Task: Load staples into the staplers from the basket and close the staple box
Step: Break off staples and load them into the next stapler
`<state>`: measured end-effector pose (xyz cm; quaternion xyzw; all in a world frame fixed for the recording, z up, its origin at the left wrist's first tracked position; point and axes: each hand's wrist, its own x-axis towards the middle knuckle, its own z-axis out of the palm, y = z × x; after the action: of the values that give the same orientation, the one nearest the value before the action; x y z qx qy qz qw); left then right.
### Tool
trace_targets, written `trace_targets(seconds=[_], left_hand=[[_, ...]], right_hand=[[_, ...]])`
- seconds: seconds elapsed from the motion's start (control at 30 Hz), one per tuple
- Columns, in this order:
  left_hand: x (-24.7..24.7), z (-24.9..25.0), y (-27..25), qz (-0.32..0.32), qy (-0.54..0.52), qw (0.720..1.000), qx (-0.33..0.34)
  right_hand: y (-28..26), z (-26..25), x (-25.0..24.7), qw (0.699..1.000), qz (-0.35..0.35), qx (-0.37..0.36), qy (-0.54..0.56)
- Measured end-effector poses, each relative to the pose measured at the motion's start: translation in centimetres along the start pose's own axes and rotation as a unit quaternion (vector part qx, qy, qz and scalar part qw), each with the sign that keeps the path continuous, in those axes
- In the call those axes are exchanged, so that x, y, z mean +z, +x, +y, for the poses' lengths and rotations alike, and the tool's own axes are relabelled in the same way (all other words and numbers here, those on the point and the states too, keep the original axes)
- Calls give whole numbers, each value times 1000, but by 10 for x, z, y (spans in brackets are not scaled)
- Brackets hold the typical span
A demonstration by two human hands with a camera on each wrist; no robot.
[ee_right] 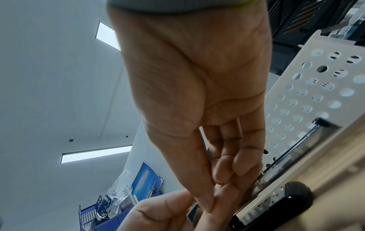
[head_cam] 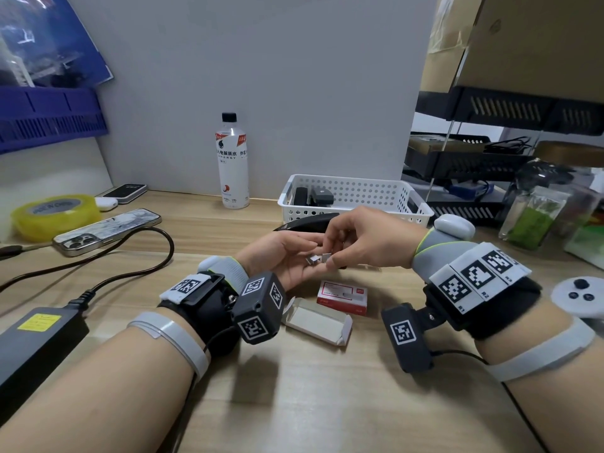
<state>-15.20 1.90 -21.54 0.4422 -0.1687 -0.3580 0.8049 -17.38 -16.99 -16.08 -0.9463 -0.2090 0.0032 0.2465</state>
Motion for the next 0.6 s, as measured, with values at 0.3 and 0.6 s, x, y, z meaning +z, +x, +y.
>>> trace_targets(seconds=[0.3, 0.6], left_hand=[[3, -1, -3, 68, 10, 998, 4], [0, 0, -3, 118, 37, 992, -4]], right_hand=[[-2, 1, -2, 996, 70, -22, 58], [-6, -1, -5, 997, 33, -18, 60]])
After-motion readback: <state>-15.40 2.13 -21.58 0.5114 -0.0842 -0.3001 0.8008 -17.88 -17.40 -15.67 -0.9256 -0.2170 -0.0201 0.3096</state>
